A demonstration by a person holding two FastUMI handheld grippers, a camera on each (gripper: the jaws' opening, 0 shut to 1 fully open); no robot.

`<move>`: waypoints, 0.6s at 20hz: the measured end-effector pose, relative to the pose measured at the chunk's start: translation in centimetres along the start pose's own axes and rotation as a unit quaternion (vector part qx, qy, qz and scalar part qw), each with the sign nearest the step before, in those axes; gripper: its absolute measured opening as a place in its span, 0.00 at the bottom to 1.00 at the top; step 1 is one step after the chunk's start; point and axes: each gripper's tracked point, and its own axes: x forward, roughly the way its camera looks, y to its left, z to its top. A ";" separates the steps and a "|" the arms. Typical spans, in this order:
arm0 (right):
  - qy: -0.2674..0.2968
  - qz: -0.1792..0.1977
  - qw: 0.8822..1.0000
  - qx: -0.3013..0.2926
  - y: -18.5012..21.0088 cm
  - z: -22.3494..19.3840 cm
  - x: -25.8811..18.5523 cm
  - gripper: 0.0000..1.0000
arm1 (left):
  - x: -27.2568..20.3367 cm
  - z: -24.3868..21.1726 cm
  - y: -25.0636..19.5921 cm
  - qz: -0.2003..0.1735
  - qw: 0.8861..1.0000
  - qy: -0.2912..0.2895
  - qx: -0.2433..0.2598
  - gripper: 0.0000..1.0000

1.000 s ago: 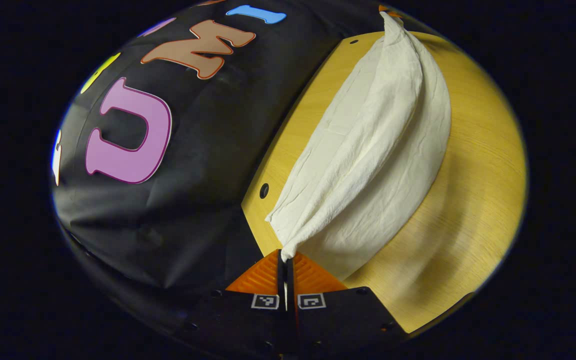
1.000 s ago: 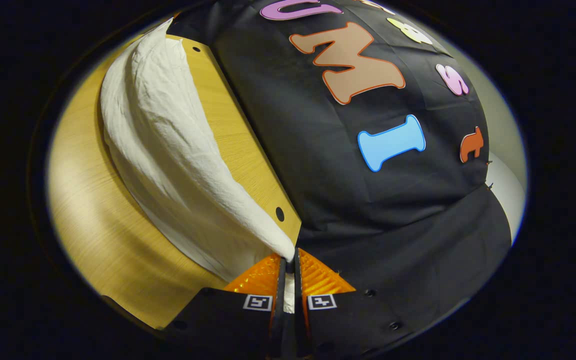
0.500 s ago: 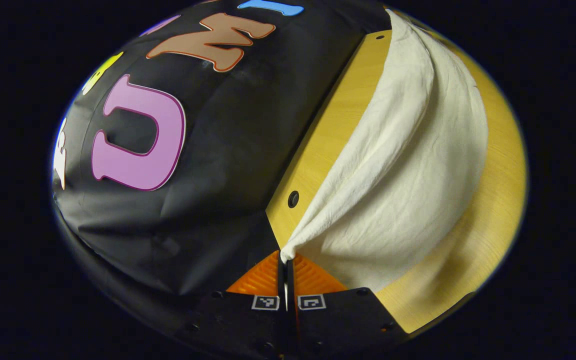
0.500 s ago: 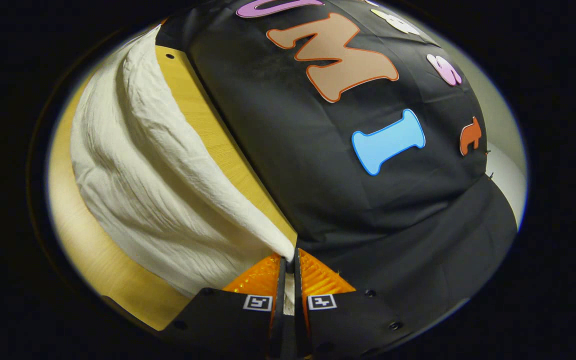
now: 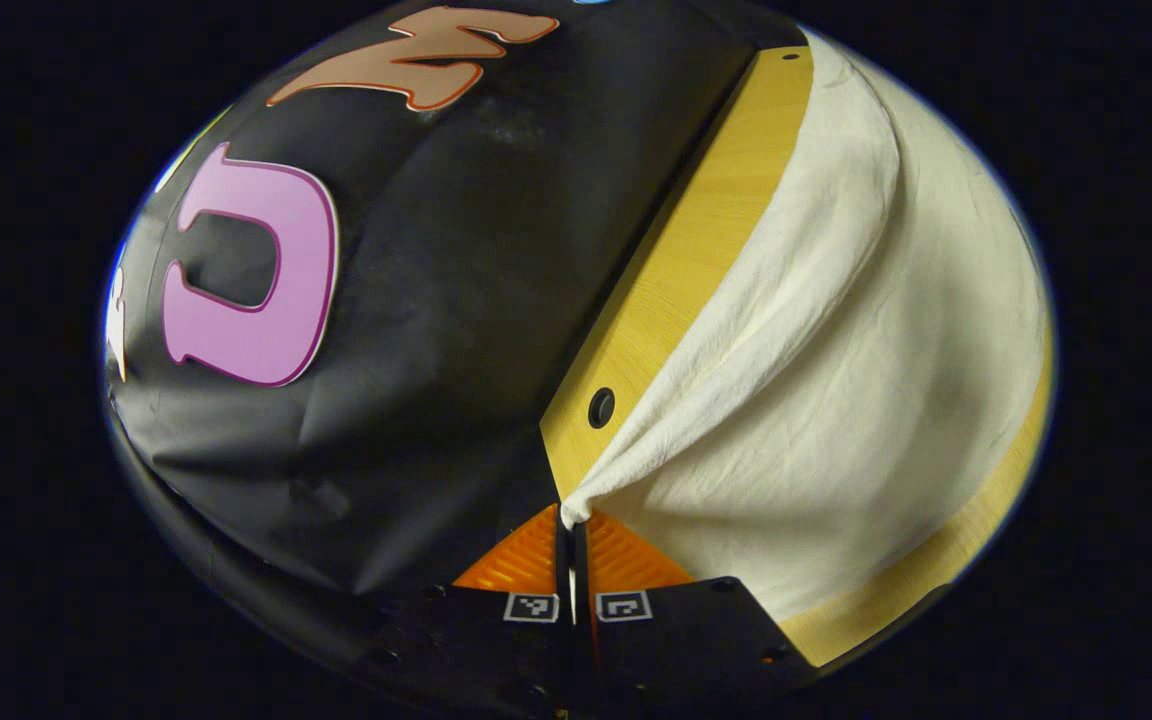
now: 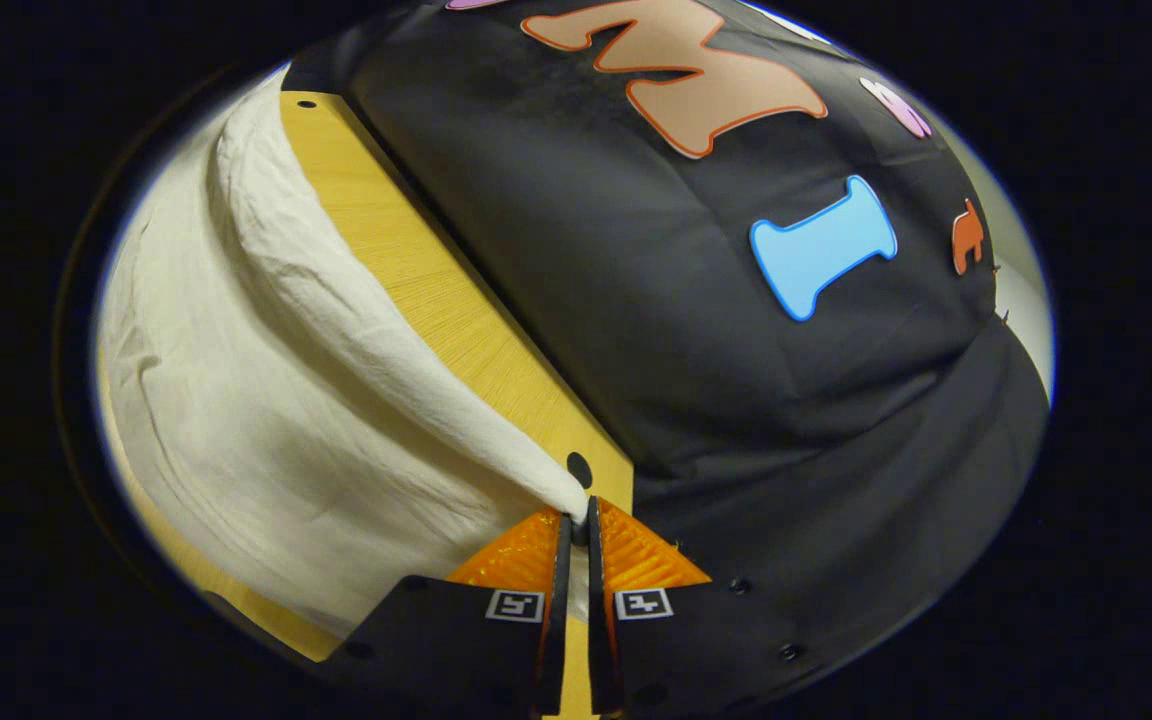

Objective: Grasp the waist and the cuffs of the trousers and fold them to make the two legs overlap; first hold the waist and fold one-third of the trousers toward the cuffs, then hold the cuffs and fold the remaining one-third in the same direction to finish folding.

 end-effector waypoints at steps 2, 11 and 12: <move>0.015 0.012 1.000 0.013 1.6 -0.5 1.5 0.13 | 0.7 0.3 0.0 -0.007 1.000 0.007 0.000 0.00; 0.026 0.014 0.992 0.122 1.7 0.4 1.0 0.98 | -1.0 1.8 1.8 0.012 0.996 -0.011 -0.093 0.95; 0.025 0.010 0.990 0.140 1.2 0.6 0.7 1.00 | -1.5 2.1 2.0 0.014 0.993 -0.021 -0.111 0.95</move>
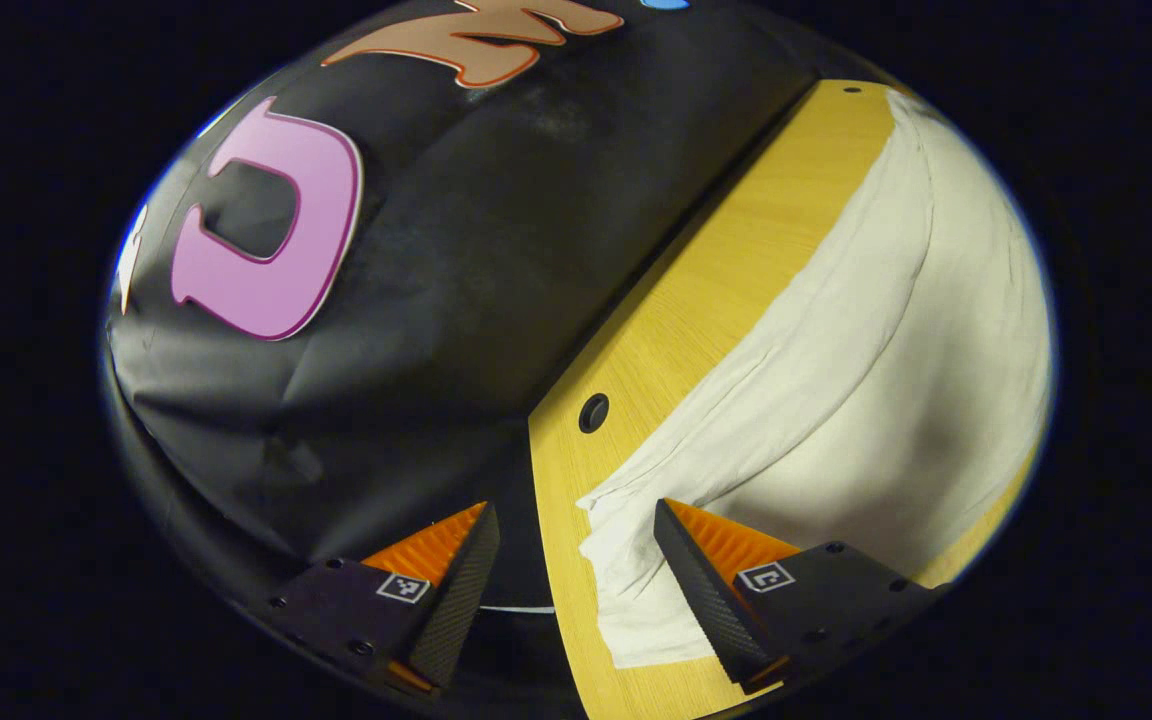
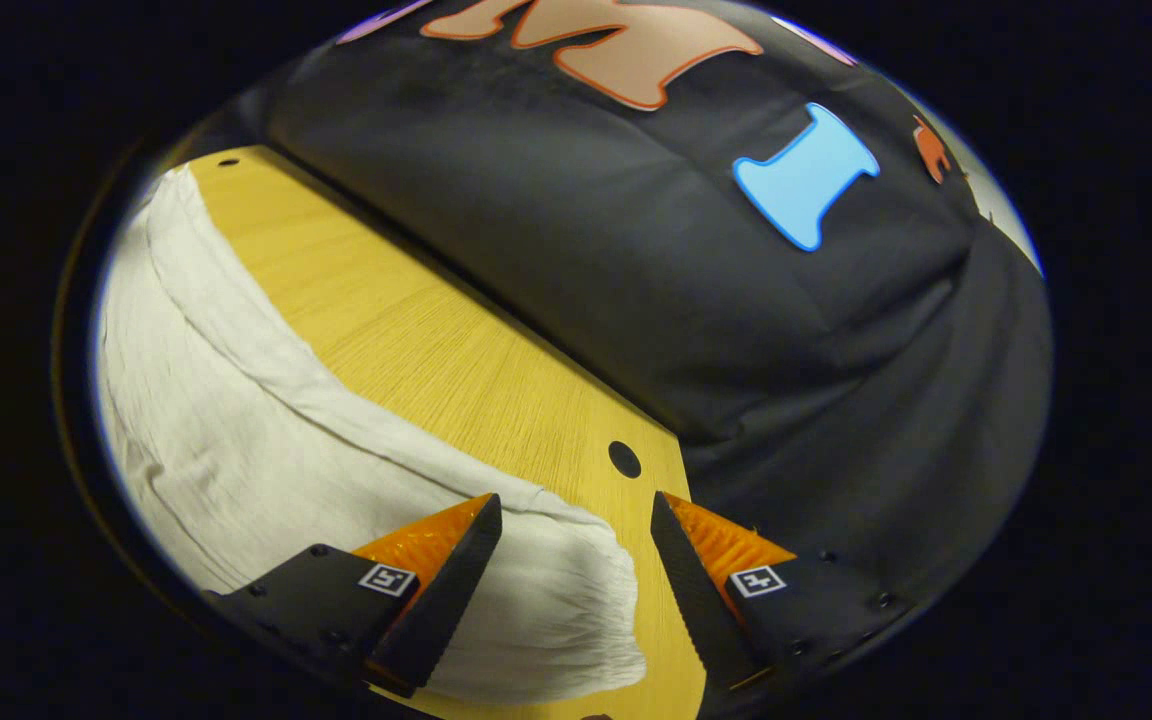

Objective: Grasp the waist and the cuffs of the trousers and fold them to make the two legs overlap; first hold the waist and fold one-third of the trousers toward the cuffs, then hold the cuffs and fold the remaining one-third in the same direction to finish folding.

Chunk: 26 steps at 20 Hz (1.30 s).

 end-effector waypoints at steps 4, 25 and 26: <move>-0.001 -0.008 0.998 0.068 -1.3 0.4 -3.0 0.98 | -3.2 2.2 -0.3 -0.011 0.993 -0.047 -0.110 0.95; 0.148 -0.070 0.896 0.413 -0.8 -7.1 -7.7 0.98 | -14.7 12.8 3.6 -0.061 0.919 -0.212 -0.327 0.95; 0.158 -0.076 0.888 0.426 -0.8 -7.4 -8.1 0.98 | -14.7 12.8 3.6 -0.063 0.919 -0.210 -0.328 0.95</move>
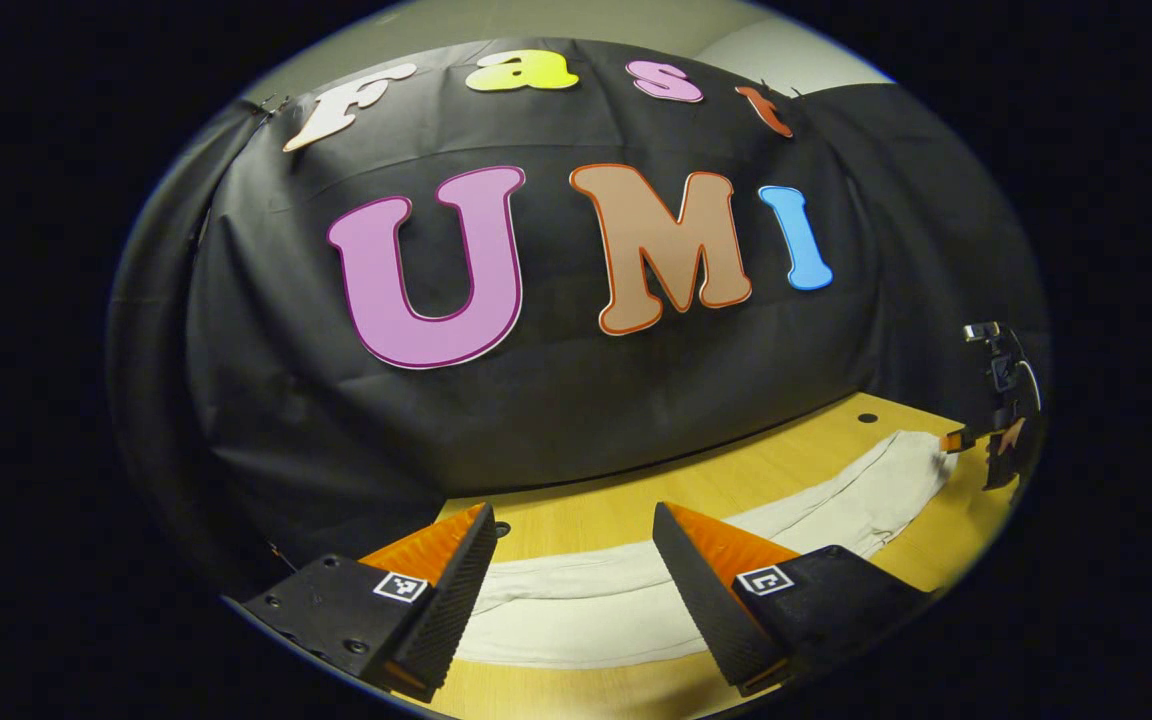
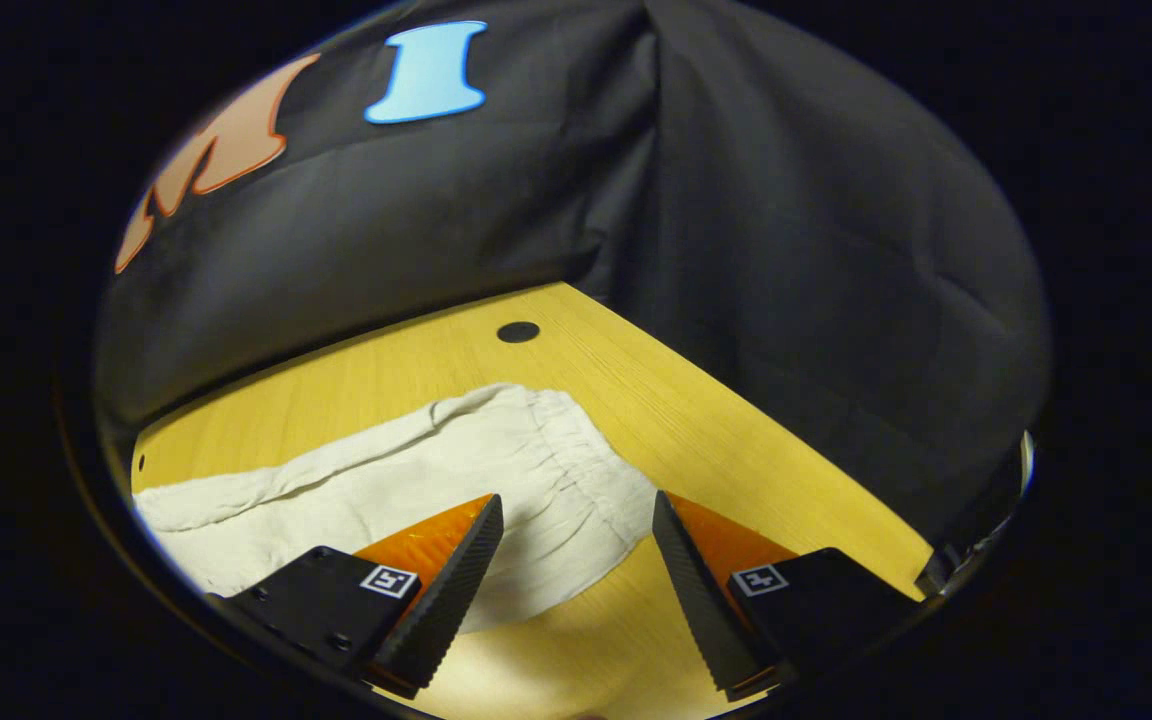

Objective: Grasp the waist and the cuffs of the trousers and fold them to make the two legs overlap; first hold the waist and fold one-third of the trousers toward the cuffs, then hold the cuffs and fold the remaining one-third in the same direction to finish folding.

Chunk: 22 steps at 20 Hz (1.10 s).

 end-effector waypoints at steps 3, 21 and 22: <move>0.029 -0.016 0.999 0.031 -0.2 -0.7 -0.7 0.98 | -0.1 -0.3 -0.5 -0.003 1.000 0.008 -0.006 0.96; 0.051 -0.076 0.996 -0.012 -2.4 1.4 -2.0 0.12 | -0.2 -0.9 -1.9 -0.004 0.999 0.034 -0.003 0.96; 0.044 -0.079 0.996 -0.017 -1.8 1.5 -2.4 0.12 | -0.3 -1.1 -1.9 -0.003 0.999 0.033 -0.004 0.96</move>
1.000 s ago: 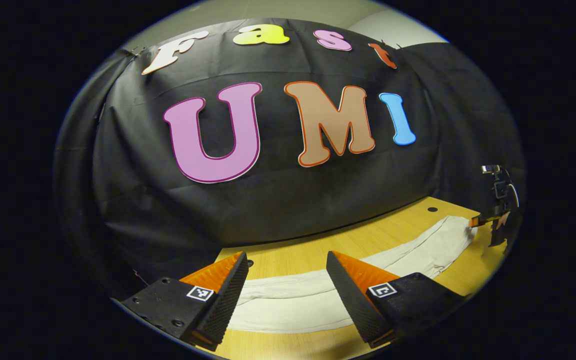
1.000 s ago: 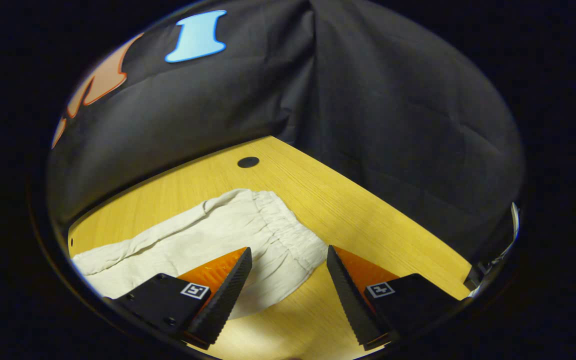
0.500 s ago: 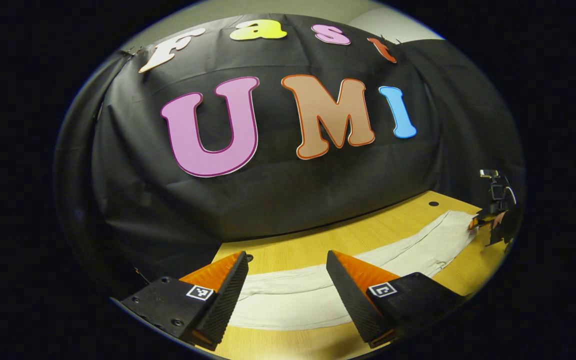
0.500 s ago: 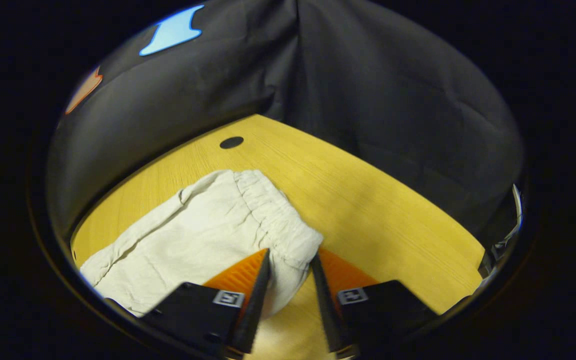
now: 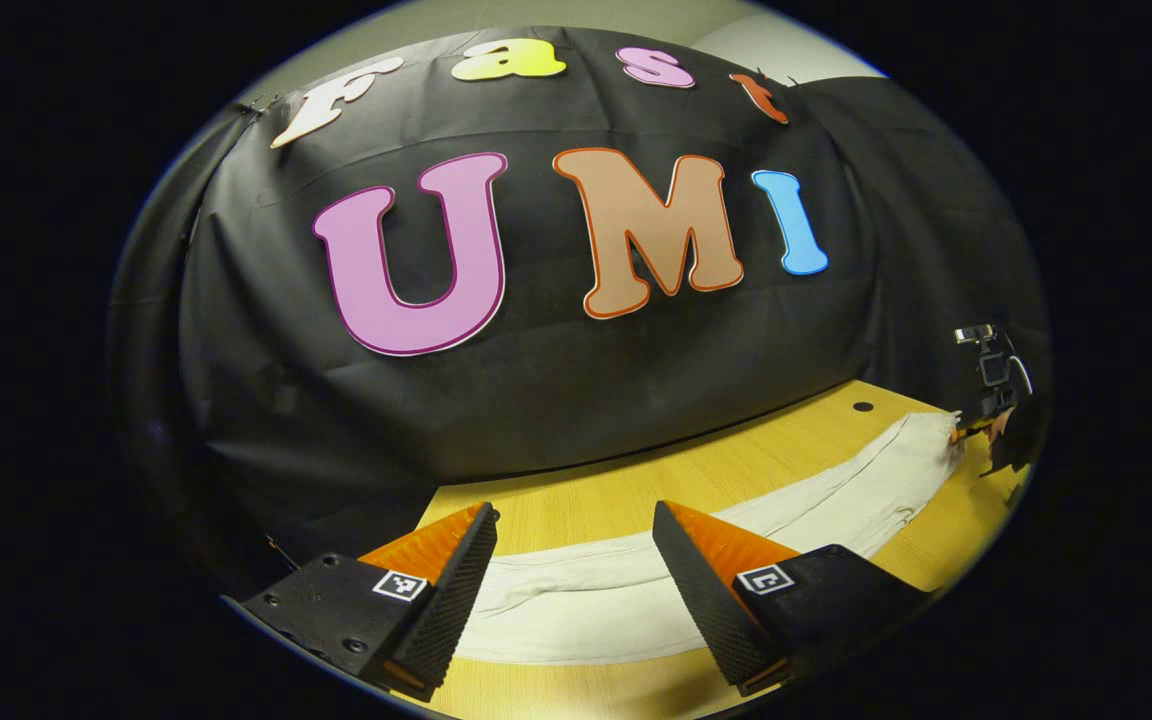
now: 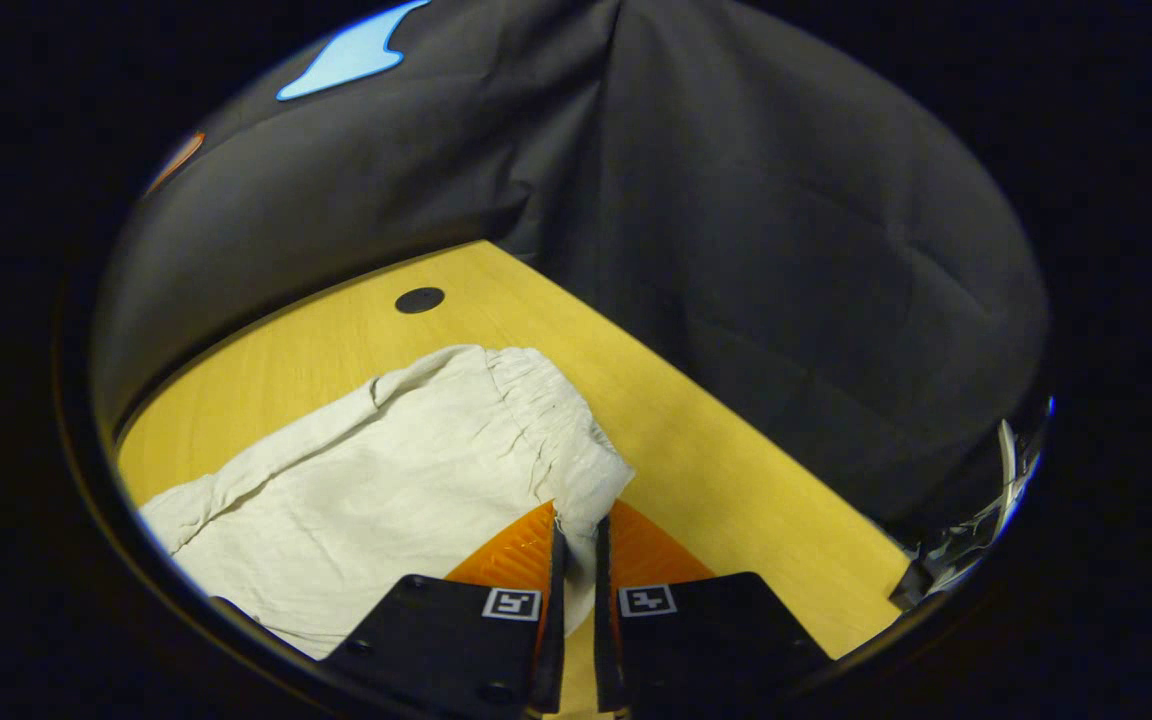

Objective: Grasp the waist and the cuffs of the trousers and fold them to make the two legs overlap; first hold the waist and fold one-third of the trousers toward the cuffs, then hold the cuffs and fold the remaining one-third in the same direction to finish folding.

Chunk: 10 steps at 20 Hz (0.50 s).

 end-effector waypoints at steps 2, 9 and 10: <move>-0.014 0.011 1.000 -0.002 0.5 1.1 -0.9 0.12 | -0.1 -0.1 0.1 0.003 1.000 0.001 -0.002 0.96; -0.118 0.102 0.986 -0.057 2.9 4.6 -7.7 0.12 | -1.2 -0.9 0.9 0.010 1.000 0.001 -0.023 0.96; -0.130 0.117 0.983 -0.065 2.9 4.2 -8.4 0.14 | -1.5 -1.0 1.0 0.012 1.000 0.002 -0.025 0.96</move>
